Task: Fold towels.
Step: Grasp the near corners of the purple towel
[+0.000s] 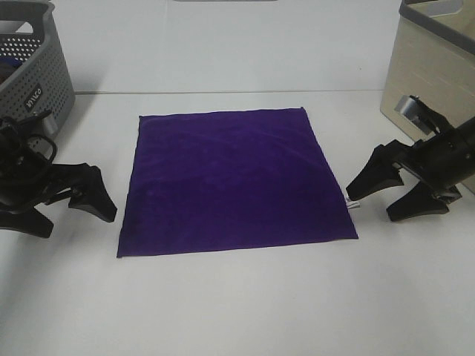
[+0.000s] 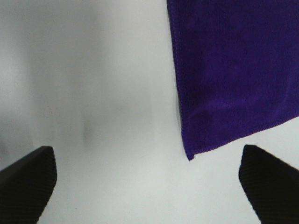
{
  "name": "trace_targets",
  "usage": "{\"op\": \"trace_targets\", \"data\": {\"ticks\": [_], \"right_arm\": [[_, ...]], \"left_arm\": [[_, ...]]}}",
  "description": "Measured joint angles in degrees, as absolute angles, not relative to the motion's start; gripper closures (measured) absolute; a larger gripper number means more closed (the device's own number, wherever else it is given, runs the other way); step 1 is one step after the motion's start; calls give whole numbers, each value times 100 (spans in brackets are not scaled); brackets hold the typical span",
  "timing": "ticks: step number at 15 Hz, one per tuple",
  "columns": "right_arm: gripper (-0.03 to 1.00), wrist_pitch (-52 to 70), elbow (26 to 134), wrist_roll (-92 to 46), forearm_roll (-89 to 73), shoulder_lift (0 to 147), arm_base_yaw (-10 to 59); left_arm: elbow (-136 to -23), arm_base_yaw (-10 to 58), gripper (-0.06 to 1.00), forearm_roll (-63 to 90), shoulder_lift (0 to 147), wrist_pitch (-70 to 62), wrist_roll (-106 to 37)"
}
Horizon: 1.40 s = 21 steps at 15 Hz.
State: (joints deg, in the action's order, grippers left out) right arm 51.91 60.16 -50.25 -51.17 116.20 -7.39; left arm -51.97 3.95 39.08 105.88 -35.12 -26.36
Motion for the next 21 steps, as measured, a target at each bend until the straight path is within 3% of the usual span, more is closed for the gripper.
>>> {"op": "trace_targets", "data": {"ticks": [8,15,18,21], "right_arm": [[-2,5202,6165,-5031,-5248,11860,-739],[-1,5174,6165,-4870,-5283,11866,-722],[2,4927,6199,-4629,-5197,11883,-367],[15,4744,6457,-4165,-5162,12210,435]], "left_arm": [[-5288,642,-4,5632,11304,-3741,-3776],[-5329,647,-3,5724,11385,-3845,-3879],[-5483,802,-1,5626,11534,-3896,-3879],[-6205,1306,3,5477,11981,-4240,-3495]]}}
